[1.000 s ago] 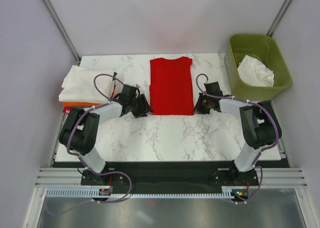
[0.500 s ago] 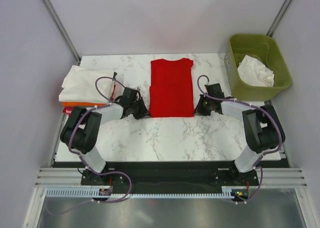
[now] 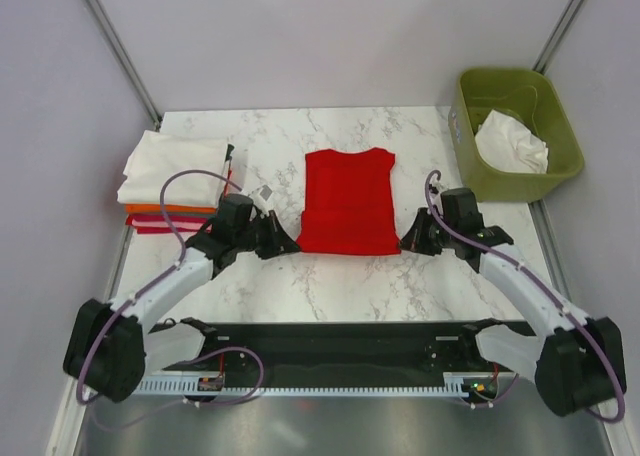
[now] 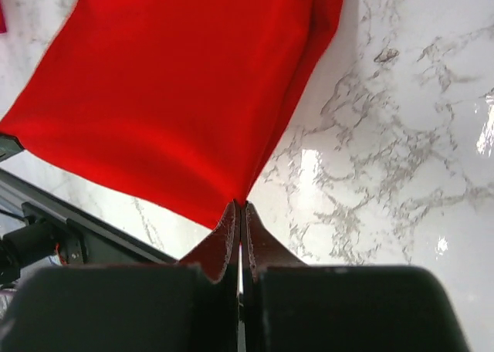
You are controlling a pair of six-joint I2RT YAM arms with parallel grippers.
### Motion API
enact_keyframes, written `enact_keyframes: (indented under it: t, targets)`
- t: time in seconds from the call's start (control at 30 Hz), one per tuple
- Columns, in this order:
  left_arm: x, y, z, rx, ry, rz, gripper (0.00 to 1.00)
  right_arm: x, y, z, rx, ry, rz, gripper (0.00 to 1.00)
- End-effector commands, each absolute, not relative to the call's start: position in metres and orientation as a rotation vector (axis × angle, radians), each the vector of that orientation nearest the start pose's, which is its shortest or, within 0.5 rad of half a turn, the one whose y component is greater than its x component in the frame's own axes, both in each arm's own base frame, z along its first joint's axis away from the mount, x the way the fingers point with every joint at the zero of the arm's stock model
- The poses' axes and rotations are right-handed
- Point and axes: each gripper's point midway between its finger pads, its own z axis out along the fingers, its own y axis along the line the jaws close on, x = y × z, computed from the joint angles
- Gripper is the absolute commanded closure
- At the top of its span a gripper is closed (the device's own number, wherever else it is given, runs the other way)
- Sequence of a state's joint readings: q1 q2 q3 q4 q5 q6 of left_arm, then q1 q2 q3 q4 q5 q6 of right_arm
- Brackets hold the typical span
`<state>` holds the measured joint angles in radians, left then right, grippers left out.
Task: Fold and stack the t-shirts
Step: Fold the tshirt
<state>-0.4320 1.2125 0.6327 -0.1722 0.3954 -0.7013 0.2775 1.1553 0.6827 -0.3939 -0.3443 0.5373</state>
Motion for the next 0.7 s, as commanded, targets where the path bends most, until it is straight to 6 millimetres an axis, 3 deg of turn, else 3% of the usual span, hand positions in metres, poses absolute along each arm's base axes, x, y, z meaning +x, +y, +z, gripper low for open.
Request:
enact_keyframes:
  t: [0.0, 0.13, 0.2, 0.27, 0.3, 0.37, 0.4, 0.47, 0.5, 0.57, 0.67]
  targets:
    - [0.210, -0.212, 0.119, -0.063, 2.473, -1.085, 0.98, 0.225, 0.147, 0.114, 0.128, 2.508, 0.771, 1.00]
    - [0.201, -0.213, 0.147, -0.037, 2.414, -1.150, 0.98, 0.227, 0.144, 0.148, 0.136, 2.423, 0.771, 1.00]
    - [0.209, -0.214, 0.163, -0.035, 2.383, -1.176, 0.98, 0.237, 0.143, 0.166, 0.135, 2.384, 0.751, 1.00]
    - [0.218, -0.216, 0.168, -0.033, 2.386, -1.198, 0.98, 0.247, 0.142, 0.171, 0.130, 2.387, 0.722, 1.00]
    - [0.225, -0.219, 0.181, -0.020, 2.365, -1.220, 0.98, 0.258, 0.141, 0.182, 0.136, 2.361, 0.698, 1.00]
    - [0.241, -0.217, 0.180, -0.044, 2.377, -1.207, 0.98, 0.270, 0.141, 0.187, 0.139, 2.358, 0.676, 1.00]
    - [0.251, -0.218, 0.192, -0.033, 2.352, -1.212, 0.98, 0.282, 0.143, 0.191, 0.136, 2.357, 0.669, 1.00]
    - [0.268, -0.215, 0.186, -0.066, 2.380, -1.200, 0.98, 0.298, 0.145, 0.183, 0.156, 2.389, 0.642, 1.00]
    - [0.280, -0.213, 0.194, -0.072, 2.359, -1.203, 0.98, 0.309, 0.147, 0.191, 0.157, 2.365, 0.648, 1.00]
    - [0.291, -0.213, 0.193, -0.081, 2.366, -1.197, 0.98, 0.324, 0.149, 0.184, 0.172, 2.394, 0.635, 1.00]
    - [0.319, -0.214, 0.196, -0.098, 2.363, -1.188, 0.98, 0.353, 0.148, 0.189, 0.206, 2.375, 0.611, 1.00]
